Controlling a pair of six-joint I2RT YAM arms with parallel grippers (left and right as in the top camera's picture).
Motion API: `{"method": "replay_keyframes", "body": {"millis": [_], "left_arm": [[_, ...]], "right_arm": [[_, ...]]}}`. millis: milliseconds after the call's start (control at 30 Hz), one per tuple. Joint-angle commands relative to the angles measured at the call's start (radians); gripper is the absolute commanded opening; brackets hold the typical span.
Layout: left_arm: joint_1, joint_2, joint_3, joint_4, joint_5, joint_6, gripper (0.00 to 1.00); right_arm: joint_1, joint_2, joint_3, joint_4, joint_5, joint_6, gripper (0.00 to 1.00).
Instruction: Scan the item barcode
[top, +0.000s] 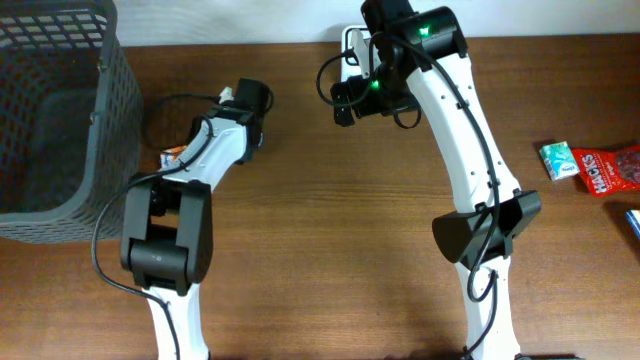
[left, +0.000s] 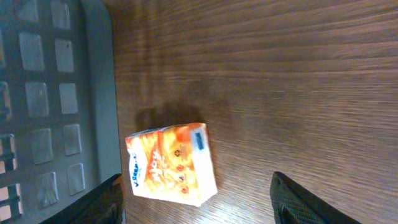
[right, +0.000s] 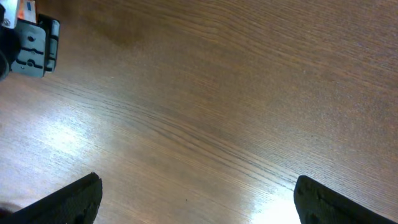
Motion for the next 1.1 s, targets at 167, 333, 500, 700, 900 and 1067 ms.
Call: {"method": "replay_keyframes", "body": {"millis": [167,333,500,700,900,1067], "left_arm": [[0.043,0.054,-0.011,0.026,0.063,0.006,0.66],[0.079,0.055,-0.011,0.038,0.092,0.004,0.64],[0.103,0.055,-0.013,0.032,0.092,0.004,0.62],[0.103,0.055,-0.02,0.032,0.174,0.004,0.49],[0.103,0.056,-0.076,0.032,0.215,0.004,0.31],[0.099,0.055,-0.094,0.02,0.216,0.004,0.0]], "right_arm": [[0.0,0.003,-0.005,0.001,0.013,-0.01,0.98],[0.0,0.003,-0.005,0.001,0.013,-0.01,0.98],[0.0,0.003,-0.005,0.001,0.013,-0.01,0.98],[0.0,0.003,-0.005,0.001,0.013,-0.01,0.98],[0.0,0.003,-0.005,0.001,0.013,-0.01,0.98],[0.0,0.003,-0.005,0.001,0.013,-0.01,0.98]]}}
